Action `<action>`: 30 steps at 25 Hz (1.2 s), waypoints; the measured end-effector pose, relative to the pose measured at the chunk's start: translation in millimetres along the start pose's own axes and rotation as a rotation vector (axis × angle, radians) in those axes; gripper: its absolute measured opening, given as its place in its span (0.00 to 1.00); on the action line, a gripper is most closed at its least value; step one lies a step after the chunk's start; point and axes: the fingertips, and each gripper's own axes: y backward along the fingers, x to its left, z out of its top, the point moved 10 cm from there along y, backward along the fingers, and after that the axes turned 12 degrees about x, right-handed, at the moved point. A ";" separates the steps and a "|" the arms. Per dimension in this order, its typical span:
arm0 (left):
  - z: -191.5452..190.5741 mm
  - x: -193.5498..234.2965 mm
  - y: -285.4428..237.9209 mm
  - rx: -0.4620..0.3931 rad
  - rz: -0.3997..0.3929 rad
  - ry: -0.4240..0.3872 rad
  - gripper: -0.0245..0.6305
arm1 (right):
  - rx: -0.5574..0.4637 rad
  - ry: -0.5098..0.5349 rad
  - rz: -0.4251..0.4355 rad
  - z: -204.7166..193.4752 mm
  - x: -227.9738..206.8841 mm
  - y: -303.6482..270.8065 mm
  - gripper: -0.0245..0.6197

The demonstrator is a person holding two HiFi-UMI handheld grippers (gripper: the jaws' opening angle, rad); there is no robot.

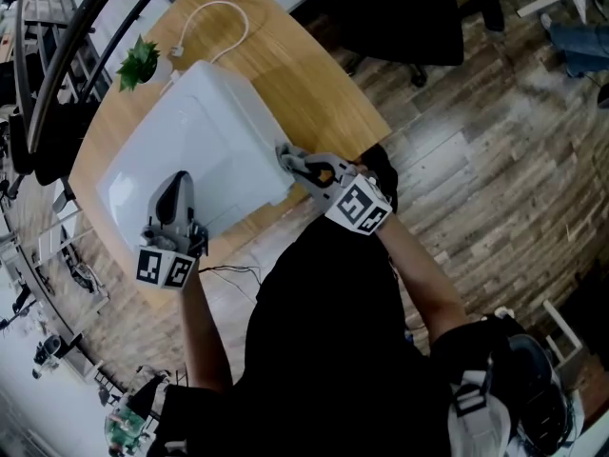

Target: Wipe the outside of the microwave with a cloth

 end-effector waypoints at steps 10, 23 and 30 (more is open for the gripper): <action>1.4 0.0 -0.2 0.001 -0.002 -0.001 0.04 | 0.054 -0.035 0.018 -22.8 -3.9 -12.8 0.06; -0.2 0.4 -0.2 -0.003 -0.002 0.000 0.04 | 0.108 -0.042 0.043 -43.5 -9.4 -27.7 0.06; 0.4 0.0 0.2 -0.003 -0.003 0.000 0.04 | 0.120 -0.044 0.051 -45.9 -13.5 -32.8 0.06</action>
